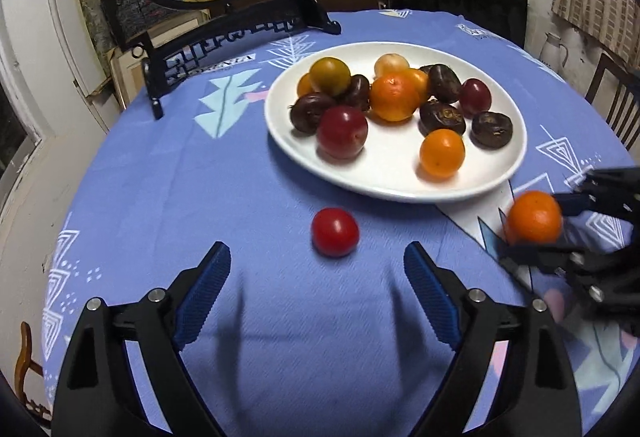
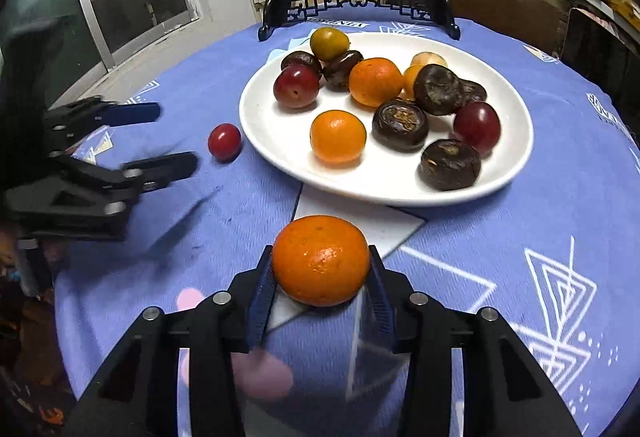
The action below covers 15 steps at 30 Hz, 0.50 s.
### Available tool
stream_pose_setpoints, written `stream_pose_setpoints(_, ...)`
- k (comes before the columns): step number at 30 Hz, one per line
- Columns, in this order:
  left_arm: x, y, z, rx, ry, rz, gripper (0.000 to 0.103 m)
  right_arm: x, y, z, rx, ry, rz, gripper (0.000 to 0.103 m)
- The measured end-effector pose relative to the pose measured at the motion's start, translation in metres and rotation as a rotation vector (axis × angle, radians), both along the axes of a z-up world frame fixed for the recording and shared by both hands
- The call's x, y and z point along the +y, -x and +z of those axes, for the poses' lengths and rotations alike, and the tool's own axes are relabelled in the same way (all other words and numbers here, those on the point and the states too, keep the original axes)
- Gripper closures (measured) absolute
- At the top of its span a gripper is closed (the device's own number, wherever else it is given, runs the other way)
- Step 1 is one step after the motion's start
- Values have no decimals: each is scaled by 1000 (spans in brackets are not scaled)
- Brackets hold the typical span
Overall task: Organize fruits
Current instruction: 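Grasp the red plum with the left tool while the right tool grasps the orange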
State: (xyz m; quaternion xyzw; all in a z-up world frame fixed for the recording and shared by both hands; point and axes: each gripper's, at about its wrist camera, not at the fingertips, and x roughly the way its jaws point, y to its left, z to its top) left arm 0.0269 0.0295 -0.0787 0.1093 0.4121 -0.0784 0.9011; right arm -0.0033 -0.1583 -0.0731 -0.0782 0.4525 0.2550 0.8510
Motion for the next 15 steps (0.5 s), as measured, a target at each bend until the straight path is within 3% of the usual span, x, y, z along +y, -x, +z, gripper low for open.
stream_pose_setpoints(5, -2, -24, -9, 38, 26, 29, 18, -12, 7, 5, -4, -20, -15, 58)
stream_pose_setpoints(7, 0, -30, -13, 62, 31, 40, 27, -14, 9, 3, 4, -26, -15, 58)
stream_pose_setpoints(8, 0, -32, -14, 75, 37, 41, 39, -14, 9, 2, 7, -28, -14, 58)
stream_pose_setpoints(9, 1, -34, -17, 96, 46, 38, 59, -14, 9, 1, 10, -29, -13, 58)
stream_pose_setpoints(10, 2, -36, -20, 124, 64, 38, 70, -14, 9, 0, 14, -34, -15, 58)
stream_pose_setpoints(11, 3, -35, -19, 120, 75, 43, 75, -13, 9, 0, 16, -36, -15, 58)
stream_pose_setpoints(15, 10, -28, -14, 108, 79, 67, 75, -12, 11, 1, 11, -44, -8, 58)
